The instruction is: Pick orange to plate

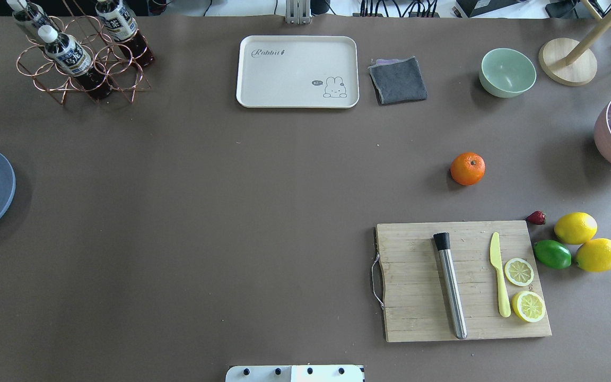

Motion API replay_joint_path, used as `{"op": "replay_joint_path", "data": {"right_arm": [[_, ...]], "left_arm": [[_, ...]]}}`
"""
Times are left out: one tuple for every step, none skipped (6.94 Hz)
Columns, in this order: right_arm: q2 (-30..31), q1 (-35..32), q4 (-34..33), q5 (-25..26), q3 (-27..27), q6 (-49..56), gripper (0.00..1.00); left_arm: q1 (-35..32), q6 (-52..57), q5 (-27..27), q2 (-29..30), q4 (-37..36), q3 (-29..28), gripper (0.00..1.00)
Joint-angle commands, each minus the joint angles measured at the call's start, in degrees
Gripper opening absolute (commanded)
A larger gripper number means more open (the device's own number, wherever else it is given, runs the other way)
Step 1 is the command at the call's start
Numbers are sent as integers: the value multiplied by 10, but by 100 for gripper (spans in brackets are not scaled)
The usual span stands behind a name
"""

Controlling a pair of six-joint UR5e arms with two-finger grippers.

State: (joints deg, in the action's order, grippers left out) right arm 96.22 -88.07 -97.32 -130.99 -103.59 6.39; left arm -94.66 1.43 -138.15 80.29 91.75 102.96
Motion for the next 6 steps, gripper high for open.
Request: {"op": "replay_joint_path", "data": {"right_arm": [[7, 0, 81, -1, -6, -1, 100], [6, 0, 120, 0, -10, -3, 100], [3, 0, 135, -2, -9, -8, 100], [0, 0, 137, -1, -10, -17, 100], [-3, 0, 139, -12, -13, -25, 100], [-12, 0, 139, -36, -14, -30, 100]], "left_arm": [[-3, 2, 4, 15, 4, 10, 98], [-3, 2, 5, 14, 42, 5, 98], [-6, -1, 6, 30, 121, -23, 98], [-7, 3, 1, 31, 135, -42, 98], [-7, 13, -1, 22, 163, -42, 98], [-6, 8, -1, 23, 171, -42, 98]]}}
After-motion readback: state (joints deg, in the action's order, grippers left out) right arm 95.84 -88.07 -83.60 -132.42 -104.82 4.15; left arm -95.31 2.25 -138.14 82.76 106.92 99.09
